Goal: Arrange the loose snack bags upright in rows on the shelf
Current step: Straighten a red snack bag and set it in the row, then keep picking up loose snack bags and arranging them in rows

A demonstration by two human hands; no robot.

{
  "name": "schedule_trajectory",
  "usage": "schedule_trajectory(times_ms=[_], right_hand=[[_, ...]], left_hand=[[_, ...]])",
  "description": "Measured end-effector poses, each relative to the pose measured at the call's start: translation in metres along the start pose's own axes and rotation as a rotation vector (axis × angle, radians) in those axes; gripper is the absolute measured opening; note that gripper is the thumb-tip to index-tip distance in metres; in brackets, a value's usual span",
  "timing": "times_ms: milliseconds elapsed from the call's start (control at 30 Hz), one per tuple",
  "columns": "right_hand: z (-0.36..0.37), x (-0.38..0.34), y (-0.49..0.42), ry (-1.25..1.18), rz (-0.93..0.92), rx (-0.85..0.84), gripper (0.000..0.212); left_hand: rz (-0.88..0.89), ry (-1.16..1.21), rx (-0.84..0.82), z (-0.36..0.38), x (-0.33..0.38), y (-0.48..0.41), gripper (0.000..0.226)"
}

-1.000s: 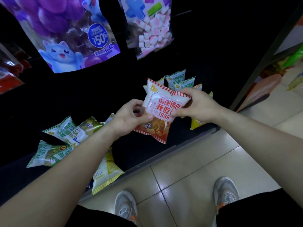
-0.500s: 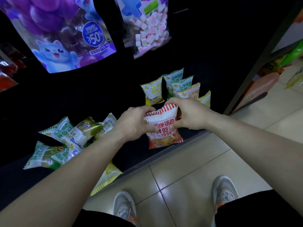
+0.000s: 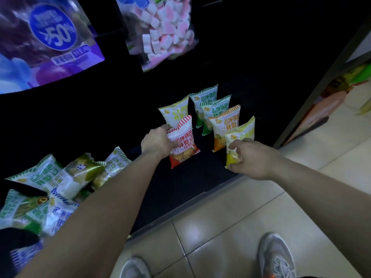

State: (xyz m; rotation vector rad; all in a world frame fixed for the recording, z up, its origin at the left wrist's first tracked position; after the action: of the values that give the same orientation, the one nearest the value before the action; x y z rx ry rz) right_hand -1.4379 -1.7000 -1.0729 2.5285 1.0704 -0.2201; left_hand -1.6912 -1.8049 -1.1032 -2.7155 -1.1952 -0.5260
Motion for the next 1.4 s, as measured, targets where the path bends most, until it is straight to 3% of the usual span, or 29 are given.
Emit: schedule_trajectory(times_ms=[467,733,1033,1400], right_hand=[[0.044,0.004,-0.012,0.057,0.0,-0.1,0.056],[0.043,-0.007,-0.01,0.111,-0.02,-0.134,0.057],[0.019,-0.061,-0.006,0.089,-0.135,-0.063,0.062],[0.023,-0.15,0.012,0.106,-0.281,-0.035,0.064]], left_hand=[[0.029,0.048,0.035,0.077,0.012,-0.107,0.075],[0.176,-0.246,0.084,0.057,0.025,-0.094,0.088],[0.219,-0.318,-0.088,-0.037,-0.002,-0.015,0.076],[0.022,-0.301,-0.261,-0.116,-0.154,0.141,0.077]])
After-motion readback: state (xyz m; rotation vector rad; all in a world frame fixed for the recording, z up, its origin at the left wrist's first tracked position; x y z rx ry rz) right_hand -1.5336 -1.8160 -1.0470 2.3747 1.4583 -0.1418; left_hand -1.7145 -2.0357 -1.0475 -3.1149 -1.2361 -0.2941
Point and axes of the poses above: each hand's wrist, its own y-axis away from the middle knuckle, its own z-axis out of the palm, x = y × z, the point moved 6 cm from there along -y, towards the middle knuckle, and after that the axes turned 6 degrees about x, right-handed, at the moved point
